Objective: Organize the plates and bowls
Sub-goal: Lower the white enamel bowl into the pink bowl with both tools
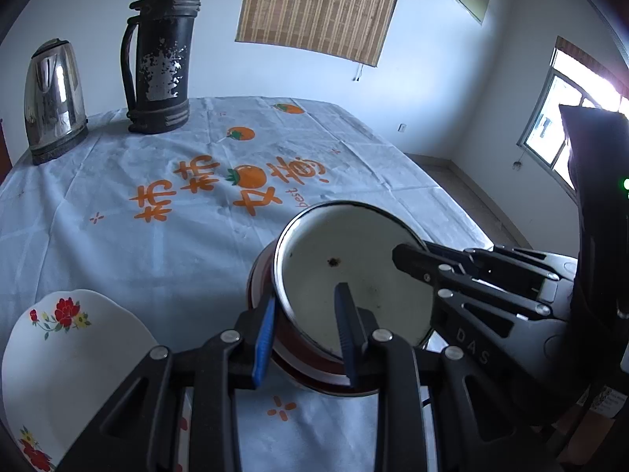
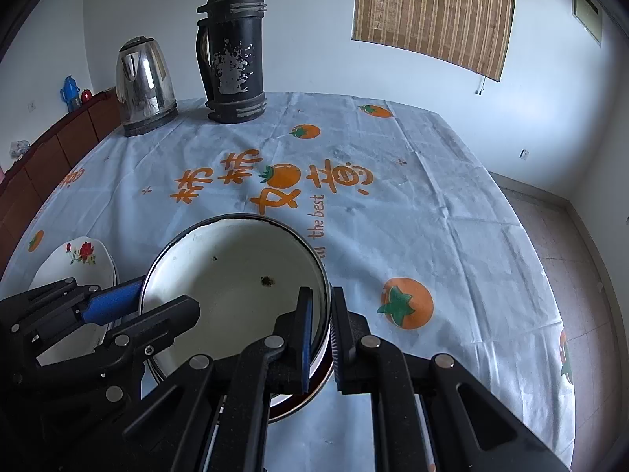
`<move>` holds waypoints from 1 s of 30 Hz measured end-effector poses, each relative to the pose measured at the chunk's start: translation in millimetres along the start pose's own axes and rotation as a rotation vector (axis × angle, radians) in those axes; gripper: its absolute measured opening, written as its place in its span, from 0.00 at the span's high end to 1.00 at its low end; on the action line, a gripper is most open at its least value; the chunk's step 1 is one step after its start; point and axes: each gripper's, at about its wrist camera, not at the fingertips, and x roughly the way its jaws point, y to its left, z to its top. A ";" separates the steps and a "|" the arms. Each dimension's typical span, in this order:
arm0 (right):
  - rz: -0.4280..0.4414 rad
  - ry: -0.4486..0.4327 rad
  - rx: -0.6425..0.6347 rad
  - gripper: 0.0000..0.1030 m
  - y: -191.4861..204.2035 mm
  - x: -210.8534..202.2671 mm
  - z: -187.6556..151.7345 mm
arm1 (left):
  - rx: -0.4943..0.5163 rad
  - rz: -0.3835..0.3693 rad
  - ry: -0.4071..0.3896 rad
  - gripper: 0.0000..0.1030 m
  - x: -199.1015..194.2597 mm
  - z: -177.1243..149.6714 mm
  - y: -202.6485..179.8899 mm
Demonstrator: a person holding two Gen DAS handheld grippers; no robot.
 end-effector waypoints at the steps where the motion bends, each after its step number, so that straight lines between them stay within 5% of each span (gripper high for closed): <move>1: 0.000 0.001 0.000 0.91 0.0 -0.1 -0.5 | 0.003 0.002 -0.001 0.74 0.0 -0.1 -0.5; 30: 0.009 0.003 -0.003 0.90 -1.0 -0.8 -3.3 | 0.000 -0.011 -0.008 0.71 0.8 0.5 -0.7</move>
